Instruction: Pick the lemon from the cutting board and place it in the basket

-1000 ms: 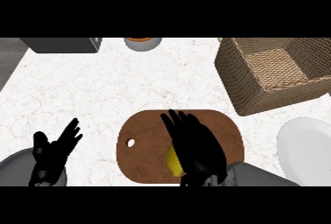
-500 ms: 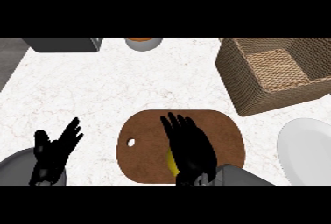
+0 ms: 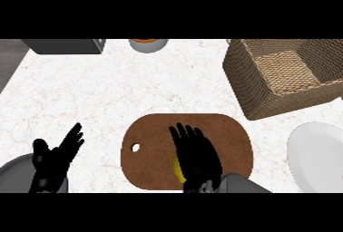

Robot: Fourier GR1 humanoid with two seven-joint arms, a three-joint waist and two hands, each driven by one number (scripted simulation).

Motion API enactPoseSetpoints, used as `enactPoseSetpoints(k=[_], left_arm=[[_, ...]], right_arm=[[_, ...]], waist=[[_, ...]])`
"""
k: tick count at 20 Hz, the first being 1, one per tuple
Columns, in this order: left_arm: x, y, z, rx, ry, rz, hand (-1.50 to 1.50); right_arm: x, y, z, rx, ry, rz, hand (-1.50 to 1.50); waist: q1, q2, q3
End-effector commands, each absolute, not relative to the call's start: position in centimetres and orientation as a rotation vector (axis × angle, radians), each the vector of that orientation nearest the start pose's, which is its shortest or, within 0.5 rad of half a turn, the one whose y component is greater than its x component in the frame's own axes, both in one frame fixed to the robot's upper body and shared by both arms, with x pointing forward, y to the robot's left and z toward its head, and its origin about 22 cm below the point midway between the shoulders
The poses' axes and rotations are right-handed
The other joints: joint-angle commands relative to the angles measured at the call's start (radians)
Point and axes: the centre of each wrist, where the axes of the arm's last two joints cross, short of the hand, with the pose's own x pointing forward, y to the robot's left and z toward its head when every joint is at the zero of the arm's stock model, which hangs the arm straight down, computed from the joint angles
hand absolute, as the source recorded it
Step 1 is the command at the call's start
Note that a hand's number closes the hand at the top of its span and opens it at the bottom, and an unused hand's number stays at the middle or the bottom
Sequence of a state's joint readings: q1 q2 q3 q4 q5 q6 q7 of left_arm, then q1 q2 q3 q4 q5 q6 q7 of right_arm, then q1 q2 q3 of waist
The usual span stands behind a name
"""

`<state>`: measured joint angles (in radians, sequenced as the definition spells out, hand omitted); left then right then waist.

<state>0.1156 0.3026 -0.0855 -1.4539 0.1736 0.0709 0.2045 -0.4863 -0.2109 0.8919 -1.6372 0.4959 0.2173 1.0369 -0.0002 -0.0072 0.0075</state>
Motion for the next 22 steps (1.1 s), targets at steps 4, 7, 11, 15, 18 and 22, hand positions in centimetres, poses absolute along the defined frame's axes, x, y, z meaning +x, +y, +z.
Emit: enactPoseSetpoints(k=[4, 7, 11, 15, 18, 22], left_arm=[[20.3, 29.4, -5.1, 0.161, -1.006, -0.025, 0.0], [19.7, 29.8, -5.9, 0.143, -1.013, -0.039, 0.0], [20.0, 28.8, -4.8, 0.155, -0.997, -0.042, 0.0], [20.8, 28.7, -5.0, 0.159, -1.014, -0.038, 0.0], [17.5, 30.4, -5.0, 0.149, -1.004, -0.051, 0.0], [20.4, 27.4, -5.3, 0.144, -1.015, -0.041, 0.0]], right_arm=[[23.0, -5.6, 5.1, -0.633, -0.948, 1.398, -1.5], [23.3, -3.3, 4.9, -0.629, -0.947, 1.391, -1.5], [24.6, -4.2, 6.1, -0.645, -0.943, 1.38, -1.5], [23.3, -3.9, 4.7, -0.637, -0.979, 1.442, 1.5], [22.1, -4.7, 3.8, -0.707, -1.01, 1.524, 1.5], [23.7, -5.0, 4.0, -0.732, -1.013, 1.545, 1.5]], waist=[[0.001, 0.007, -0.007], [0.006, 0.008, -0.008], [0.004, 0.007, -0.008], [0.002, 0.008, -0.008], [0.008, 0.005, -0.007], [0.003, 0.008, -0.007]])
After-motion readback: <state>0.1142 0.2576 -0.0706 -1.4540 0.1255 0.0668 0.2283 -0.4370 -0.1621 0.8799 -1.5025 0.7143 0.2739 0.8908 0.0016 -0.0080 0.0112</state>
